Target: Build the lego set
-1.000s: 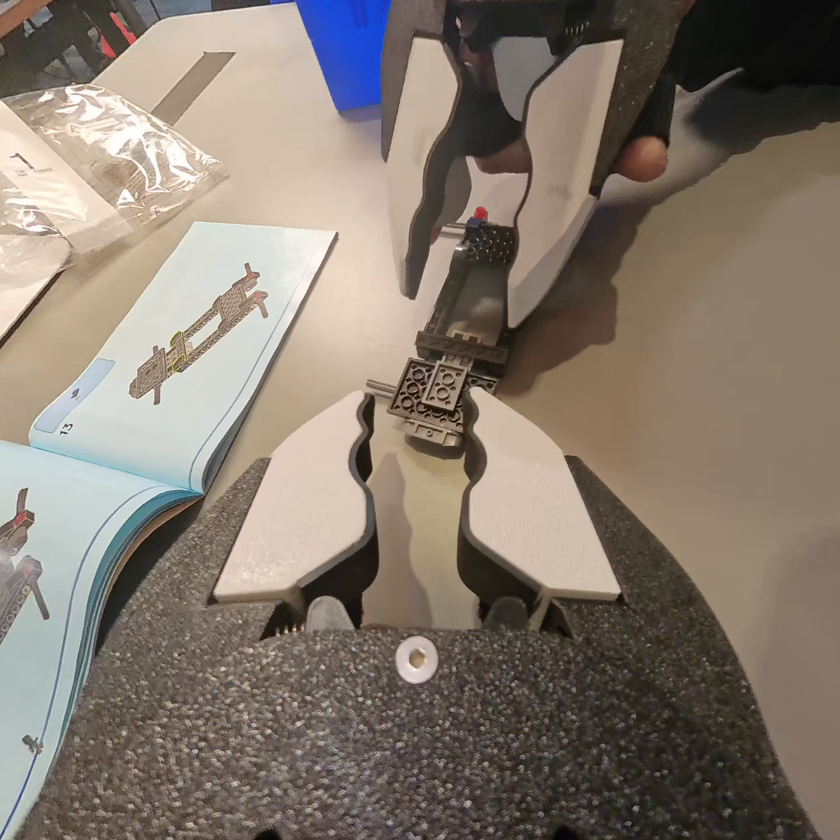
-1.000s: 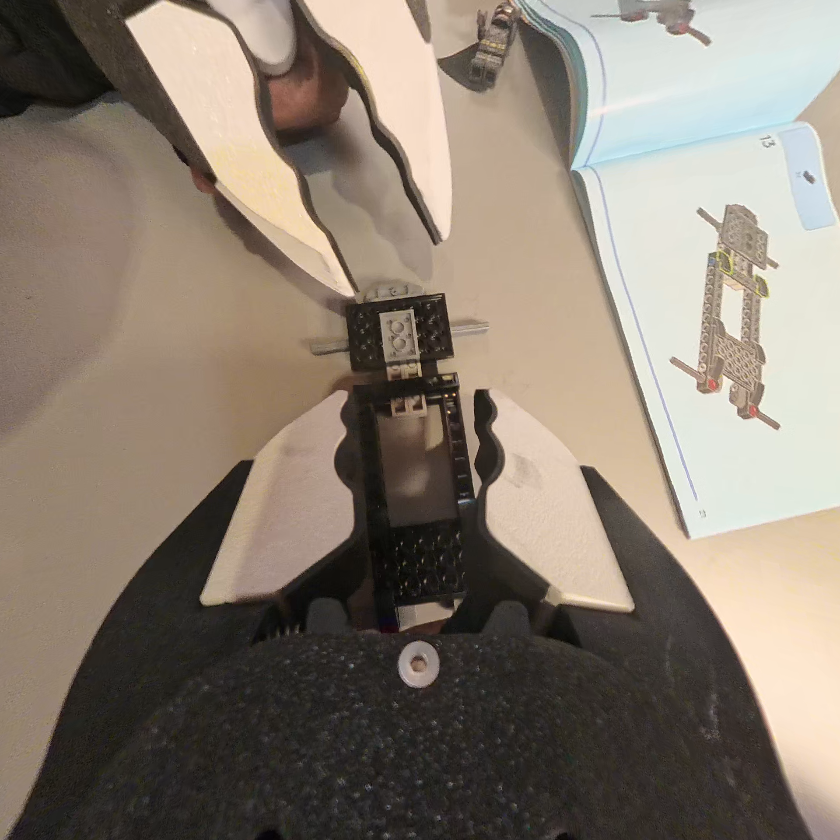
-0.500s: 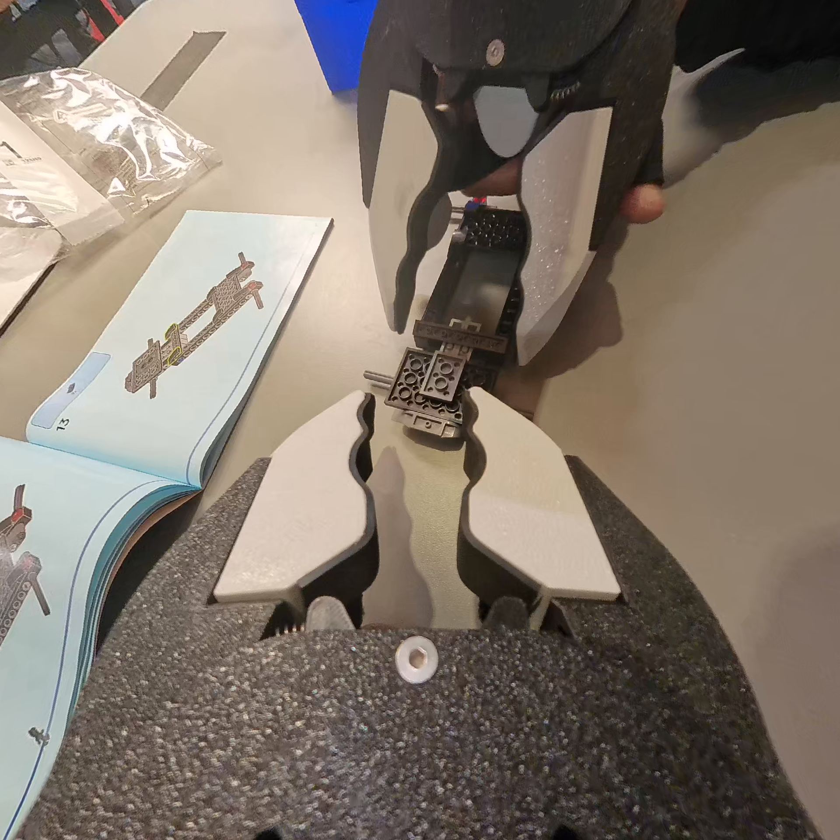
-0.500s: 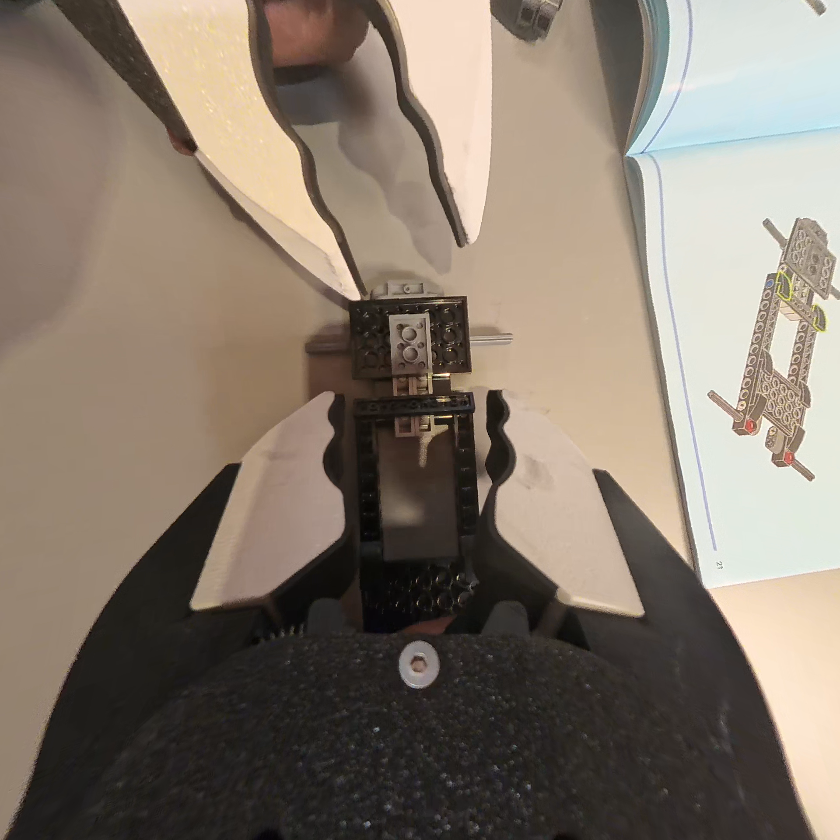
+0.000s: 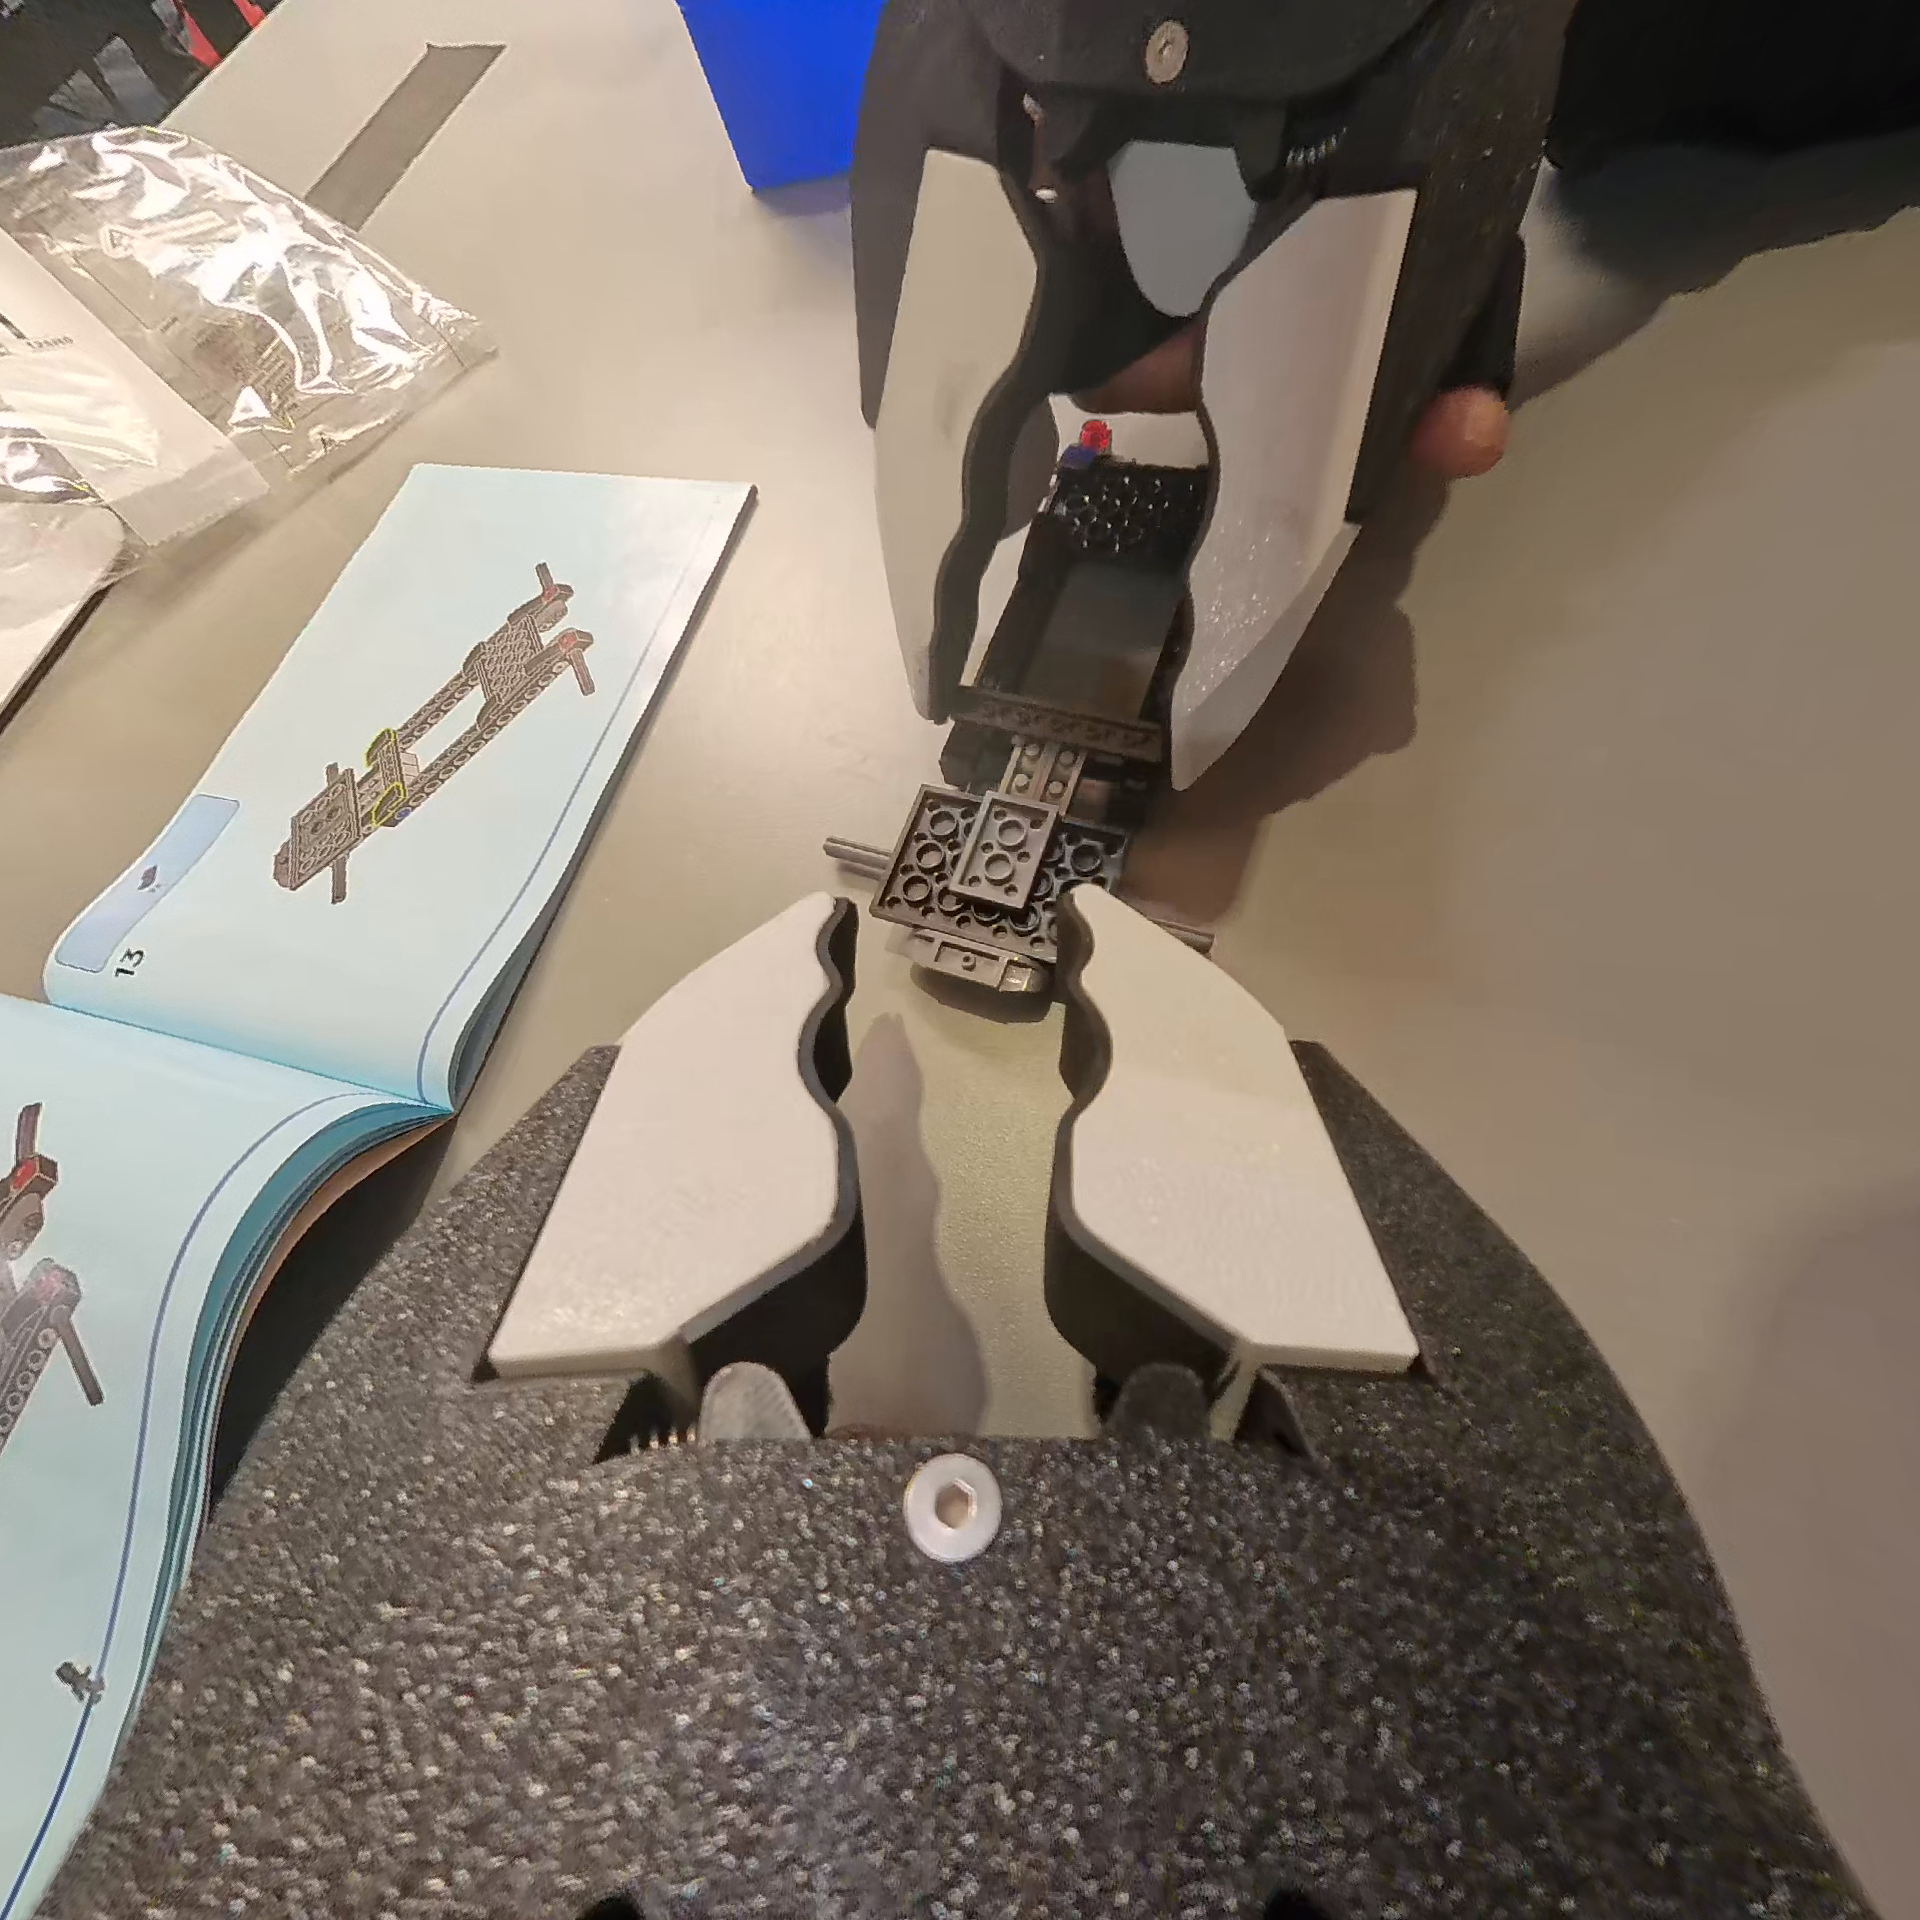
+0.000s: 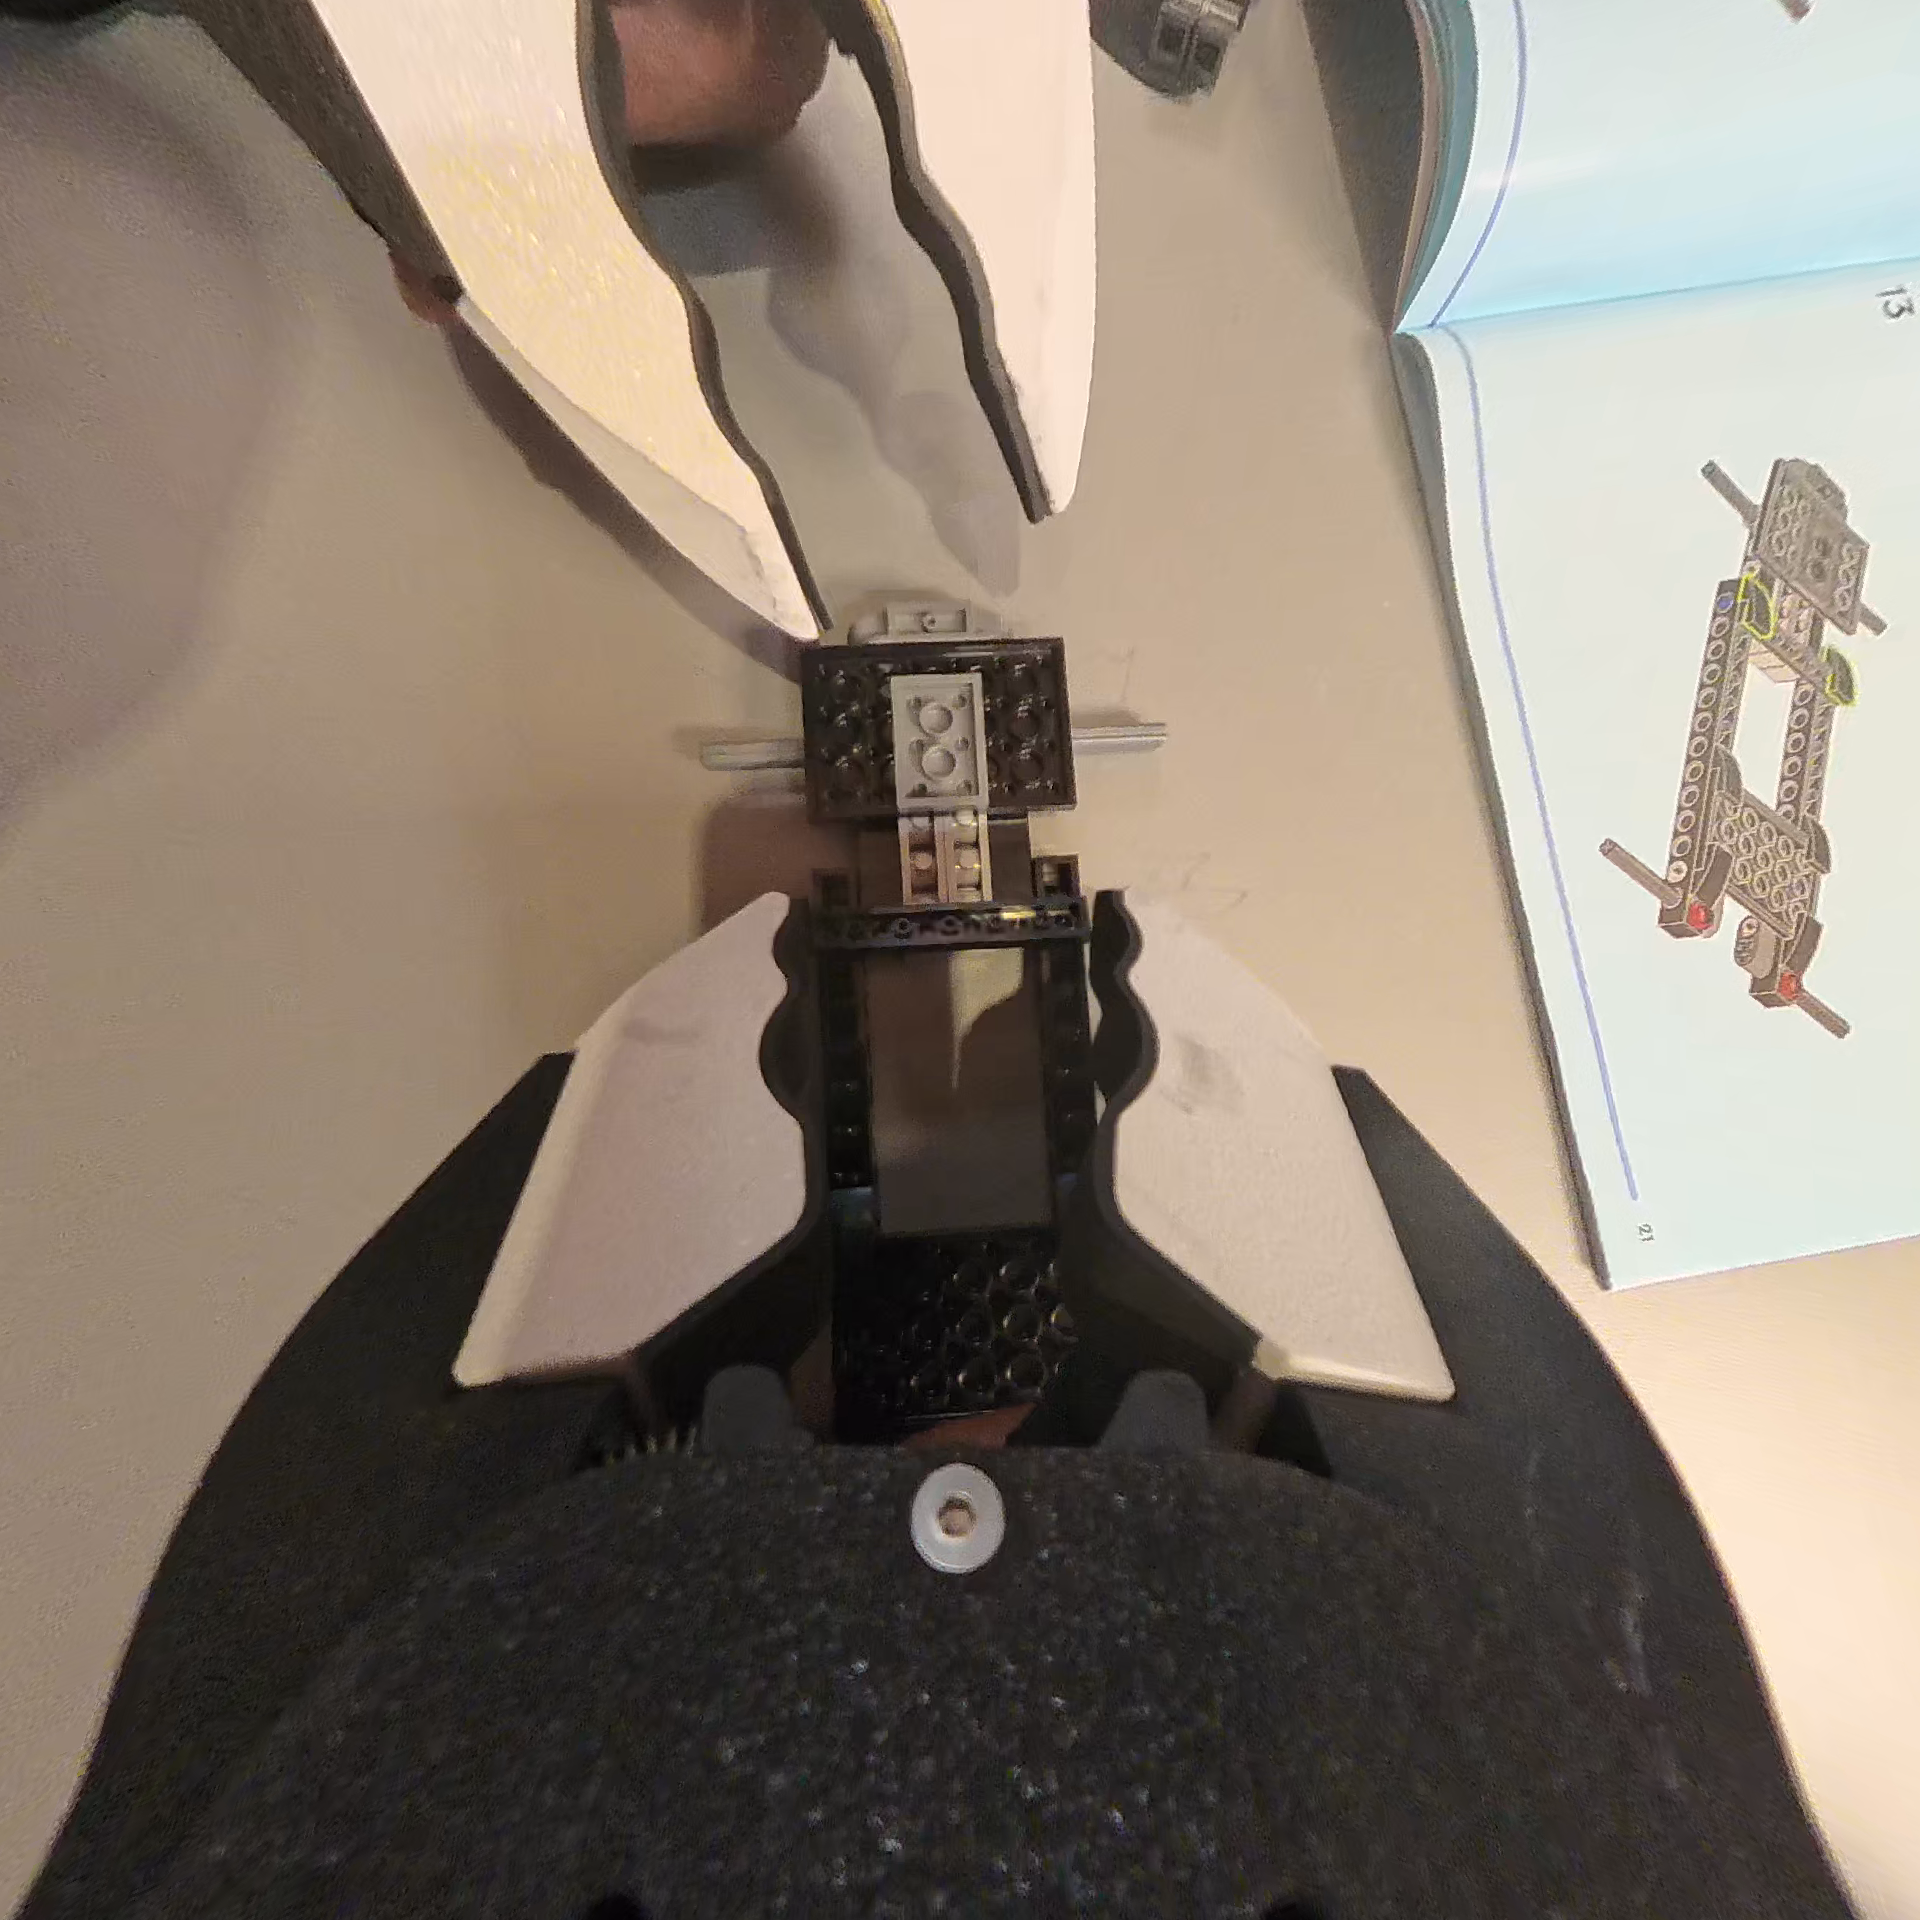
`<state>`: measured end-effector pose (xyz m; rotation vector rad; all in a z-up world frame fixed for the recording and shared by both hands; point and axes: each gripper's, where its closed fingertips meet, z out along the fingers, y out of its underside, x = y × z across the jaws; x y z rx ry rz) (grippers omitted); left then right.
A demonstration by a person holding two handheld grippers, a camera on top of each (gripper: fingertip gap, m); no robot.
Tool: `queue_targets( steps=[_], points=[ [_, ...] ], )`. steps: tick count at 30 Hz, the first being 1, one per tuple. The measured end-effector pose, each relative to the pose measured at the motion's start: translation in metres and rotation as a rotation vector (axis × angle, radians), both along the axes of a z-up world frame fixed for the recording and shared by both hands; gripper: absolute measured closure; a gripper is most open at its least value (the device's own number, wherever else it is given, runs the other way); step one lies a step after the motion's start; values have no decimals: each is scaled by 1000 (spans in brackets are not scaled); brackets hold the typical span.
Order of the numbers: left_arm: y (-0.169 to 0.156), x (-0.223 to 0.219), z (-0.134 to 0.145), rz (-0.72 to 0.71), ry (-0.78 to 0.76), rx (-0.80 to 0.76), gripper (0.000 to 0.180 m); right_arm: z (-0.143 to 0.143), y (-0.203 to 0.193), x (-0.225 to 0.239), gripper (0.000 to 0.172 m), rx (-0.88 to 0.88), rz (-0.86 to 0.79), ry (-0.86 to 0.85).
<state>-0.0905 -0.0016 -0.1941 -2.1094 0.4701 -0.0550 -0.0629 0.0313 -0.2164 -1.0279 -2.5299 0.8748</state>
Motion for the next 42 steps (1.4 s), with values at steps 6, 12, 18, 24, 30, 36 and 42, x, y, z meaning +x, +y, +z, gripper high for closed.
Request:
queue_targets(
  steps=[6,12,18,24,30,36,42],
  points=[
    [0,0,-1,-3,1,-4,143,-3,0,2,118,8,1,-8],
    [0,1,-1,-6,2,-10,143,-1,1,1,115,12,-1,1],
    [0,3,-4,-23,10,-26,141,3,6,4,113,23,-6,-1],
    [7,15,2,-77,9,9,132,11,14,14,114,28,-2,9],
    [18,16,-7,-151,82,-74,118,14,22,22,114,2,-9,17],
    [28,23,-14,-227,103,-188,114,13,26,28,115,-11,-5,16],
    [35,30,-25,-252,143,-242,111,13,26,30,116,-23,0,17]
  ],
)
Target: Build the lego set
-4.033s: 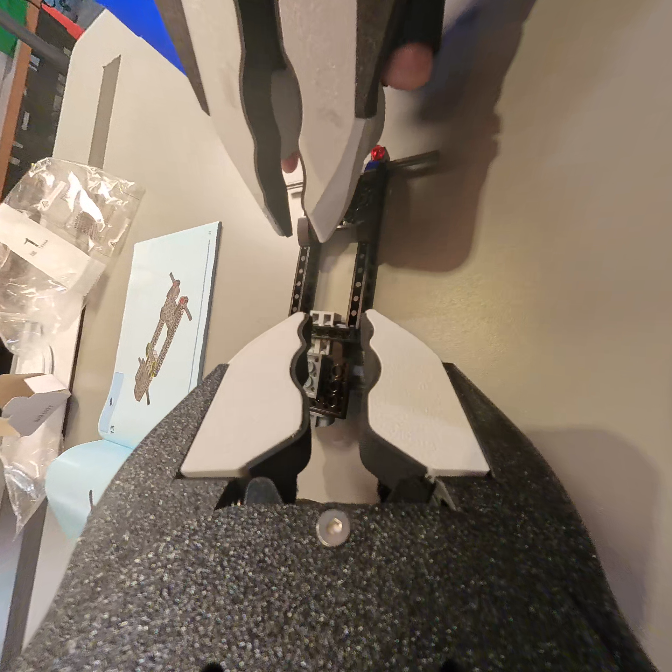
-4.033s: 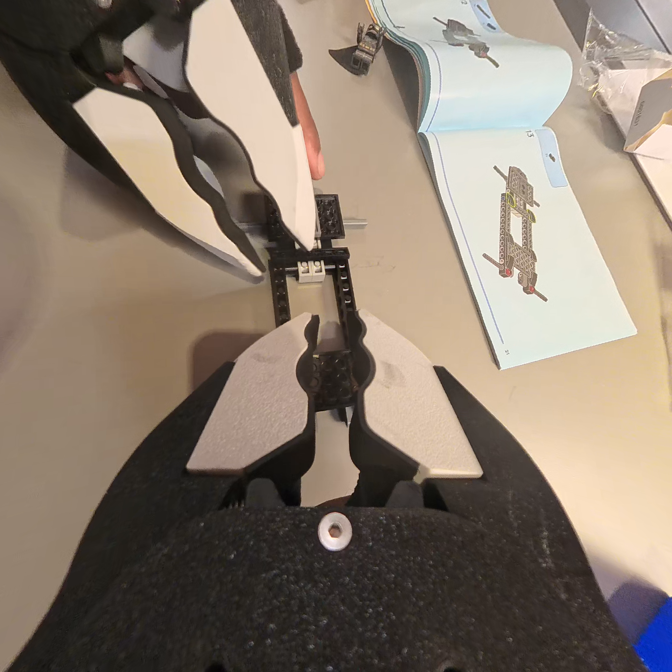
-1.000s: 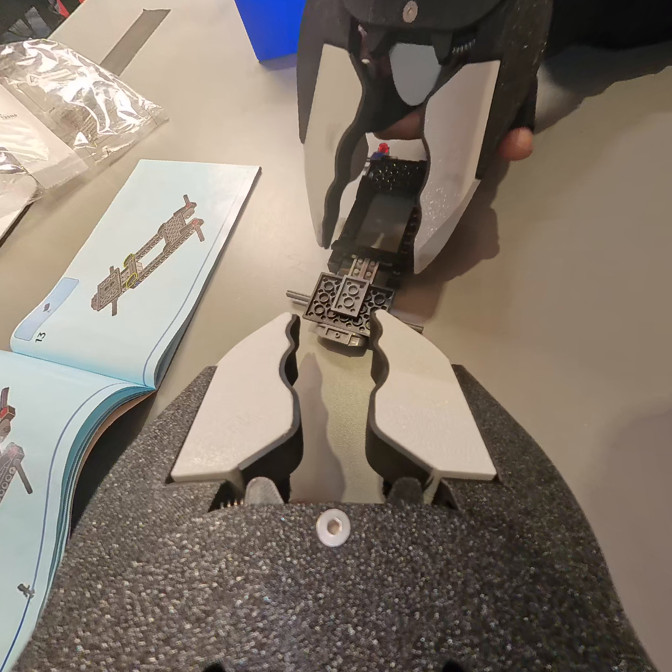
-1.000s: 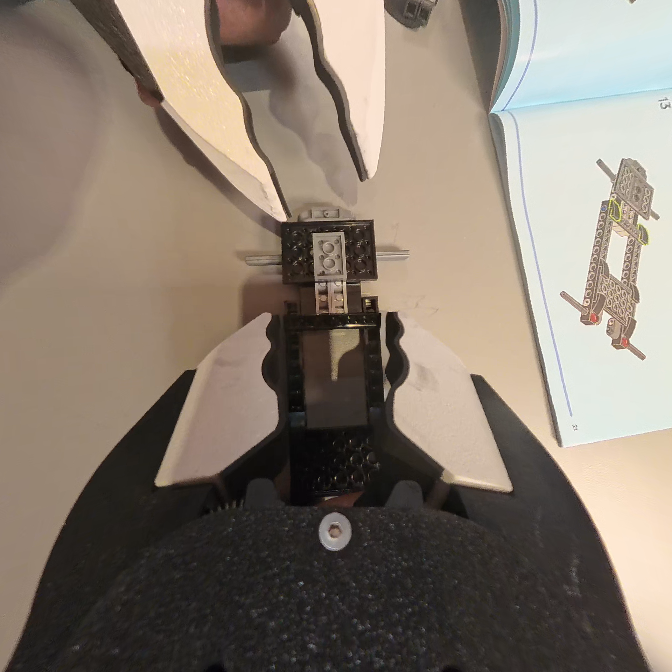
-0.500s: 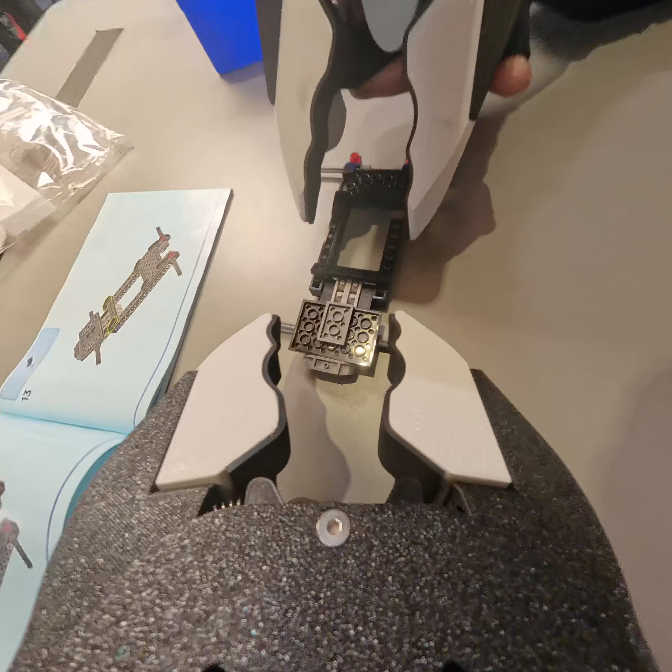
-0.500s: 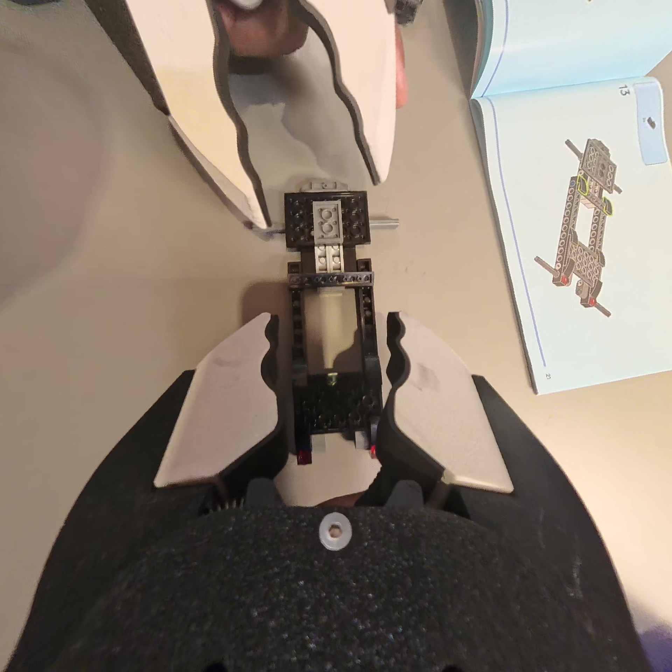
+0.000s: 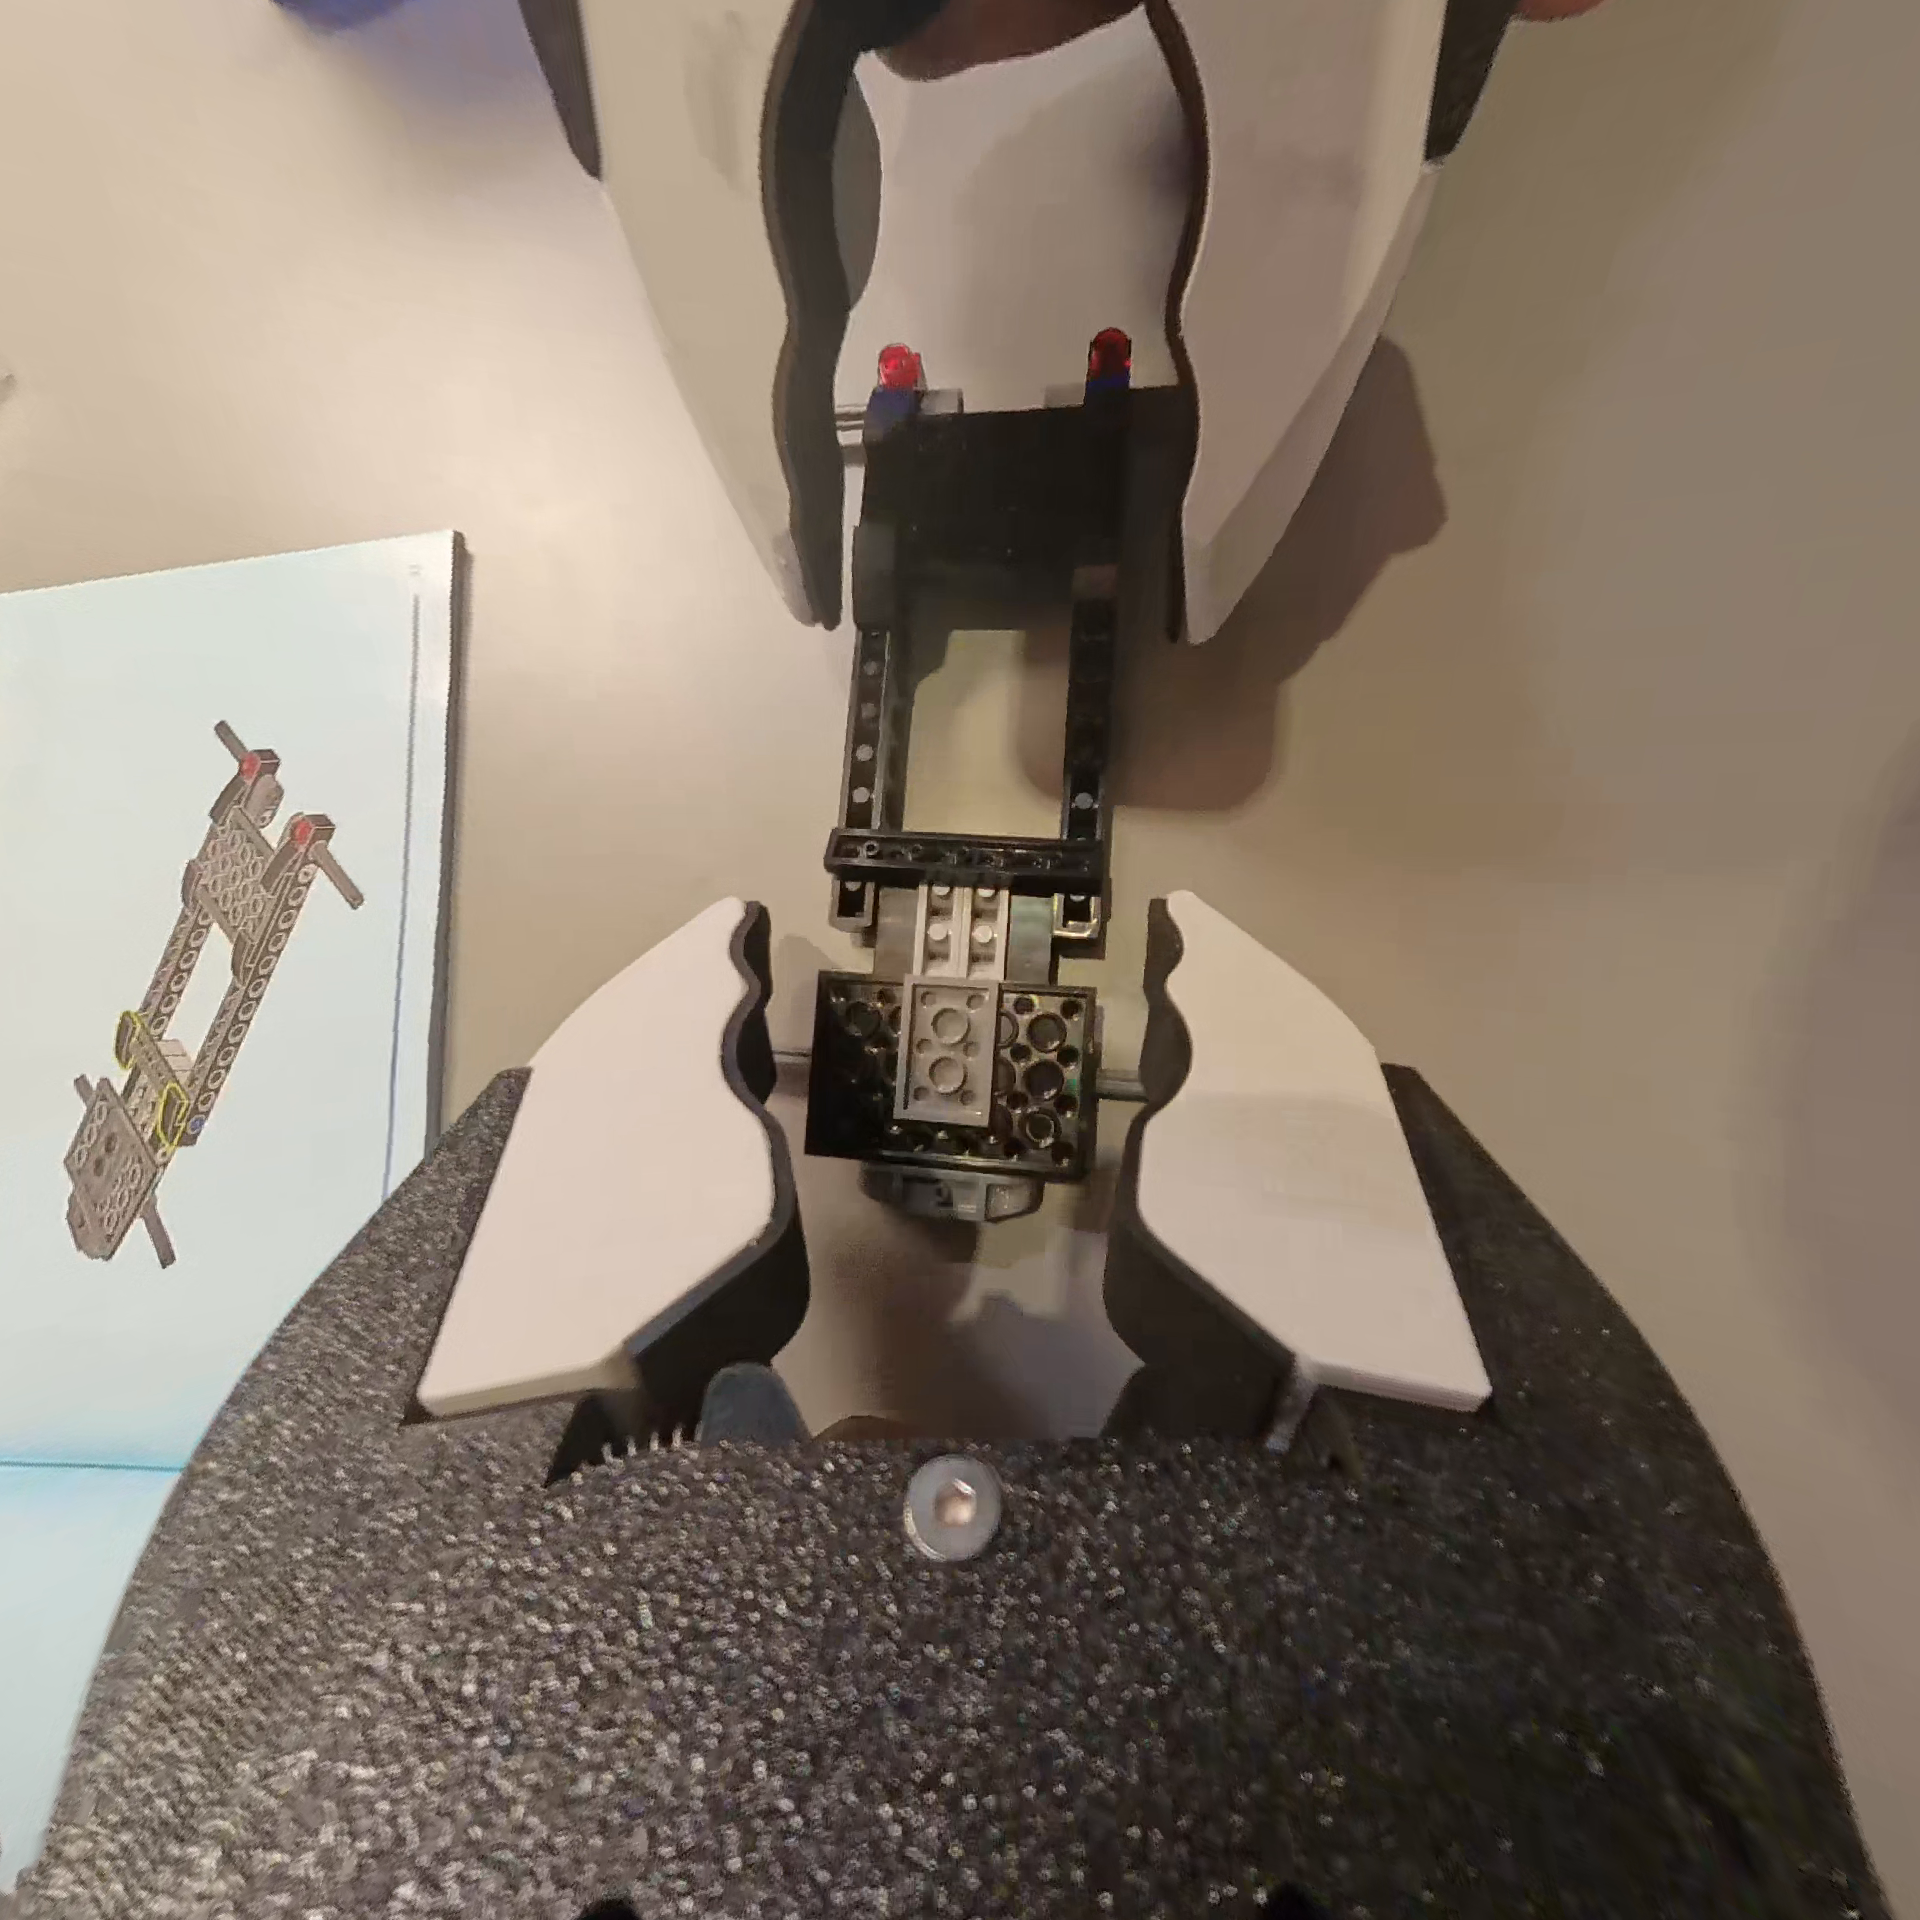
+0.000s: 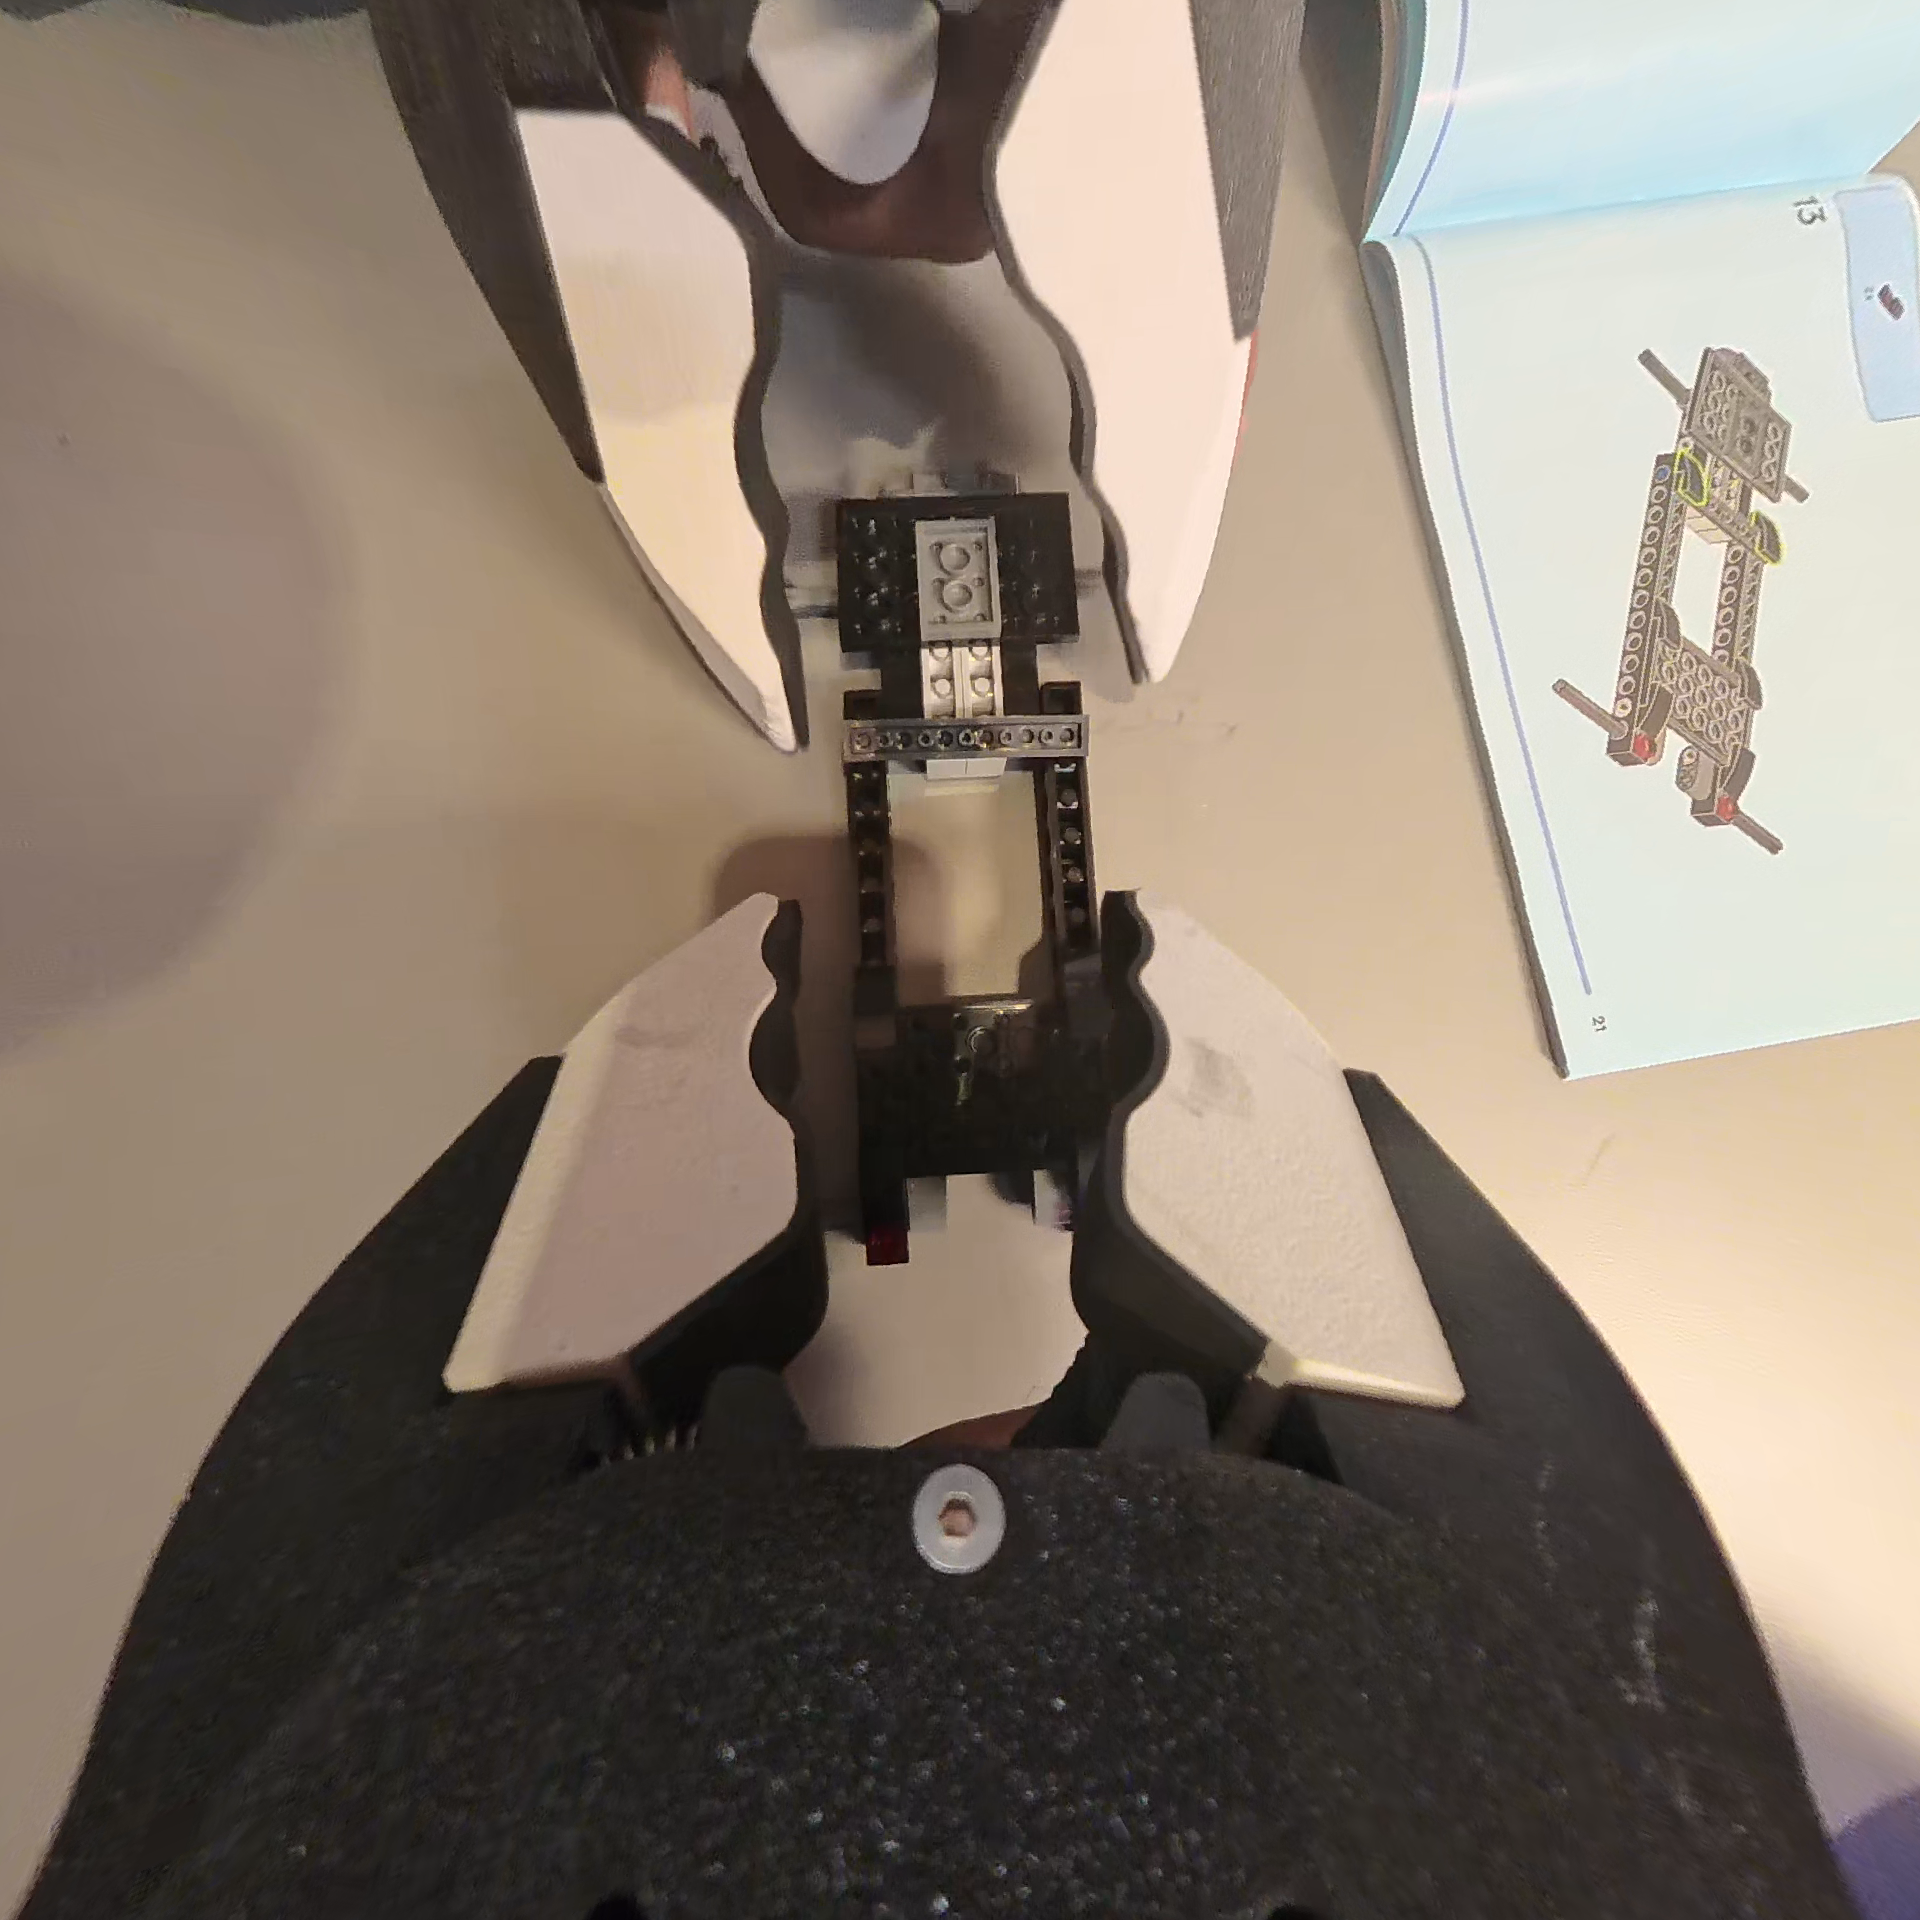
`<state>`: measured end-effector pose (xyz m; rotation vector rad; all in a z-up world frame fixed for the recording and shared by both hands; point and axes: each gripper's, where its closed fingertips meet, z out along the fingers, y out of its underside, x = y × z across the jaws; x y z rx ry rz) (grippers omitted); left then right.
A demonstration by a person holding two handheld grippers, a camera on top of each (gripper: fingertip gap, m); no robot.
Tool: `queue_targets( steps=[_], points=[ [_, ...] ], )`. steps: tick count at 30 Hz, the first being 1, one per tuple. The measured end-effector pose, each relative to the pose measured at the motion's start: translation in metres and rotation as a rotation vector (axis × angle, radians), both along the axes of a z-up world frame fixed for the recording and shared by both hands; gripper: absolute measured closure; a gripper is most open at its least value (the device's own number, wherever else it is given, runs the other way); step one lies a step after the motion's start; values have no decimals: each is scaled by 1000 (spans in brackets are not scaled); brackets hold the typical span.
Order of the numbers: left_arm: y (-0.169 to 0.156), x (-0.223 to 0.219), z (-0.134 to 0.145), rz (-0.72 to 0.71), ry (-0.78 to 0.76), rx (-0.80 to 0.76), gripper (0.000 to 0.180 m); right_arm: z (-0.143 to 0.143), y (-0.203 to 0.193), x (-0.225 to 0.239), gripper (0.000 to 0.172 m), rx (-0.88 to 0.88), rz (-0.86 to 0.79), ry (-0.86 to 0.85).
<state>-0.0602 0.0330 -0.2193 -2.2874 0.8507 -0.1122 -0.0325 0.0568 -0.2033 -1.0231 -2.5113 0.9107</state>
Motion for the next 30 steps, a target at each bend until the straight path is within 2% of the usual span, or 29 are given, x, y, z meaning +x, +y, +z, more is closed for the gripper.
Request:
queue_targets(
  steps=[7,14,21,30],
  points=[
    [7,2,-3,-4,37,-30,115,-2,0,0,116,5,1,0],
    [6,6,-6,6,-24,-86,128,0,3,-1,116,1,-9,11],
    [6,6,-6,37,-73,-65,128,-2,3,0,115,16,5,22],
    [7,-6,-3,109,-114,-37,129,8,11,-7,117,164,12,196]
  ],
)
